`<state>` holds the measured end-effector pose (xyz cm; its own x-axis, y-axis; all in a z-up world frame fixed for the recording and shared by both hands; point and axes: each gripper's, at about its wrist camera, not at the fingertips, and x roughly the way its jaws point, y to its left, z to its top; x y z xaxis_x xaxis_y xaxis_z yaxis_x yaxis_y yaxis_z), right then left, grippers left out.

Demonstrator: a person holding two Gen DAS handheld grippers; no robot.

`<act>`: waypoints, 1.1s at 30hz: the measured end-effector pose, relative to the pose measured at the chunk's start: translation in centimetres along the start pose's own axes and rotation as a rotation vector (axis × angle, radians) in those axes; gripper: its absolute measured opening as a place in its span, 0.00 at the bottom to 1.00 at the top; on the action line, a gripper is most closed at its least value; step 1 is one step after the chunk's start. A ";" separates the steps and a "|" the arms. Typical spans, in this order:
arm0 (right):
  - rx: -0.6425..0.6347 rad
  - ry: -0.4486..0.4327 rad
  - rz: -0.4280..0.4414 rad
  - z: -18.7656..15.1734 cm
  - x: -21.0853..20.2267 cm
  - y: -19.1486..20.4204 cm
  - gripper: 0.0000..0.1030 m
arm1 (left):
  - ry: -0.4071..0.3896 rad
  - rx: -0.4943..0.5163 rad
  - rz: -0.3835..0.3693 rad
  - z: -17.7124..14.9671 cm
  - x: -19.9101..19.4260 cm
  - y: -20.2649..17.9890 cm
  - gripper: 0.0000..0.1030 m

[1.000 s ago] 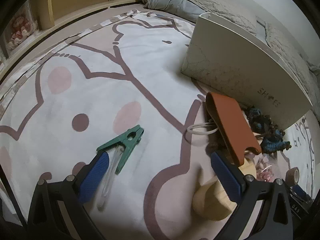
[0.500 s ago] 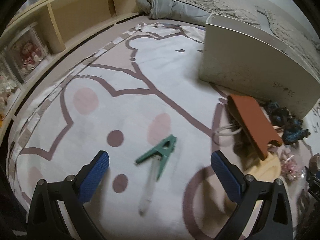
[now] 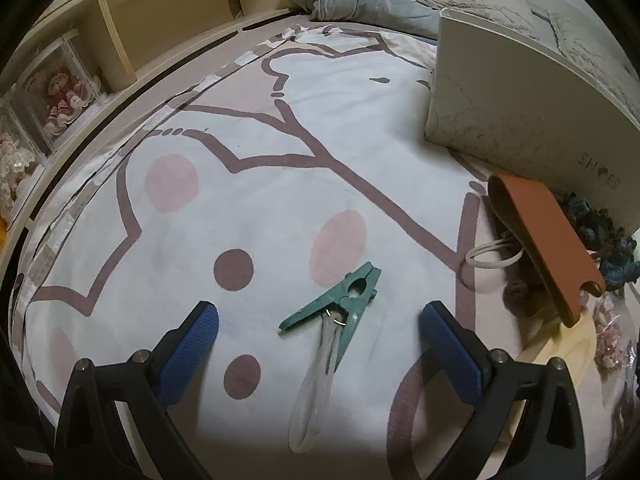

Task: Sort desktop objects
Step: 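Align the left gripper over the clothespin while the right gripper centers on the bandage roll, then close the left gripper on the green clothespin while the right gripper grasps the bandage roll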

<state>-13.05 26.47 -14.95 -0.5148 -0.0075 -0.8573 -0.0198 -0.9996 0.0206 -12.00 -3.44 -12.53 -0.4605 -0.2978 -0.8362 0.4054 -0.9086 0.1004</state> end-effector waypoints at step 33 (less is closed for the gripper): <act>0.059 -0.071 0.017 0.3 -1.7 -0.6 0.56 | -0.067 -0.021 -0.006 -1.0 0.1 -0.2 0.99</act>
<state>-12.36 27.10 -13.33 -0.5748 -0.0203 -0.8180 -0.0599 -0.9960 0.0668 -11.34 -2.97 -13.12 -0.5143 -0.3122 -0.7987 0.4186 -0.9043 0.0840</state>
